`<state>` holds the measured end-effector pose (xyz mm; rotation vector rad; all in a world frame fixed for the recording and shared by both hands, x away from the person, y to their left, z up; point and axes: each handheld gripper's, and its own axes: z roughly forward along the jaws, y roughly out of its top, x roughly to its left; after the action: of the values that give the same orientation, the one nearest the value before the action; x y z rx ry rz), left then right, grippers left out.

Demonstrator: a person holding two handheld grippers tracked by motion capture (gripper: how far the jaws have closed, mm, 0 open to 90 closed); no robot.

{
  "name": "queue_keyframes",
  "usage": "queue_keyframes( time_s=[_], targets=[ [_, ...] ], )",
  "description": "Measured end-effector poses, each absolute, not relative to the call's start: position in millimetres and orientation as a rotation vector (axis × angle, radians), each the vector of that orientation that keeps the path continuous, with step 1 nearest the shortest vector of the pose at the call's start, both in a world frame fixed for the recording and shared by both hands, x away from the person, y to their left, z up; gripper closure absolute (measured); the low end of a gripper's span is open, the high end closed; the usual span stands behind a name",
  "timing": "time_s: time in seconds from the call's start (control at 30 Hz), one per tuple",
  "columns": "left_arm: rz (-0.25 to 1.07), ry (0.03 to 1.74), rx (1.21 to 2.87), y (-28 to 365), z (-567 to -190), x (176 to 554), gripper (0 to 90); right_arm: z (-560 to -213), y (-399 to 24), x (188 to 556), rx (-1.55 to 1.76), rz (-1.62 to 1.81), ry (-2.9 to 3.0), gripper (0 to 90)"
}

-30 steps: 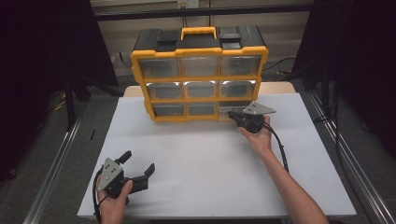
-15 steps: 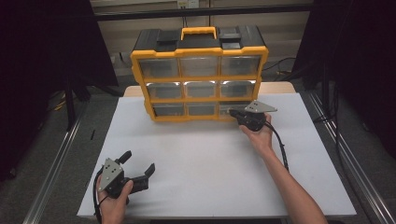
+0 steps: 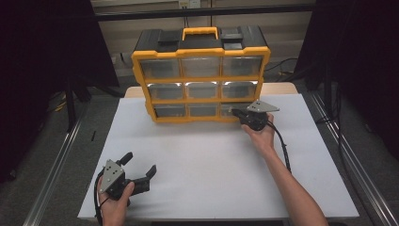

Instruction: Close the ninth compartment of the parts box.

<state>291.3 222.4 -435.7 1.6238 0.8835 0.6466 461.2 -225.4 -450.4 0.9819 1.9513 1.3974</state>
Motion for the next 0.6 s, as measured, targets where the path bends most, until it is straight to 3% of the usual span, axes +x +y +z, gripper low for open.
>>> queue_keyframes(
  time_s=[0.6],
  targets=[
    [0.65,0.895,1.626,223.2,-436.6,291.6,3.3,-450.2,-225.2,469.6,0.983,1.392,1.947,90.0]
  ],
)
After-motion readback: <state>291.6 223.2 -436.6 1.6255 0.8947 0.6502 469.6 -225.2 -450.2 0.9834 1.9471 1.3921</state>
